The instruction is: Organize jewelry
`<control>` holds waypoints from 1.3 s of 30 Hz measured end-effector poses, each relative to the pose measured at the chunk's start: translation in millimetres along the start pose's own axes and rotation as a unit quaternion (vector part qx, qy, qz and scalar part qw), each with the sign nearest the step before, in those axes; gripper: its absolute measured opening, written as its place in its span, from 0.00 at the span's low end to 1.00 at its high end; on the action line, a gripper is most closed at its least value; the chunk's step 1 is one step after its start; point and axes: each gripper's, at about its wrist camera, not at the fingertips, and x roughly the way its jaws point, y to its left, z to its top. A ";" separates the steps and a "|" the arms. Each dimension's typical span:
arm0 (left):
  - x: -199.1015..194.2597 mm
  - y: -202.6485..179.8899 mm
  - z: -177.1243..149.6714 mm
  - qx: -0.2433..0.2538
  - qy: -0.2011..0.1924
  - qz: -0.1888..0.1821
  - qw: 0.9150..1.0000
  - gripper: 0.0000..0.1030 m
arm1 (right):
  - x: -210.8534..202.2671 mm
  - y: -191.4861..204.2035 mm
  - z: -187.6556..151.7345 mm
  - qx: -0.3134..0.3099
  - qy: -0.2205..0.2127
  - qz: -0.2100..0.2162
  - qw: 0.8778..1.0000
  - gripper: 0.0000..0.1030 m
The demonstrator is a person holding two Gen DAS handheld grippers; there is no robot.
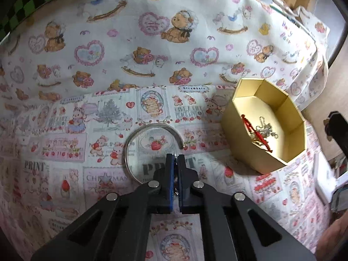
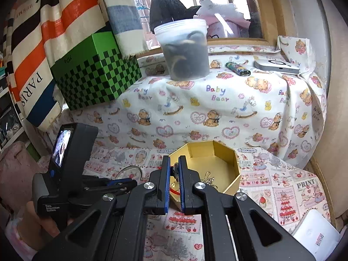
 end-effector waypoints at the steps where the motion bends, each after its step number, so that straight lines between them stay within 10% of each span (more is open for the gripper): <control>1: -2.6 1.0 -0.4 -0.002 -0.001 -0.004 1.000 0.02 | 0.1 -0.9 0.3 0.002 0.001 -0.001 1.000 0.08; 20: -96.3 -28.1 12.0 0.037 -0.099 -0.118 0.987 0.02 | 3.2 -44.2 7.2 0.101 0.017 0.067 0.992 0.08; 39: -12.7 -77.6 47.5 0.066 -0.055 -0.091 0.992 0.02 | 34.9 -77.3 -2.6 0.129 0.040 -0.004 0.991 0.08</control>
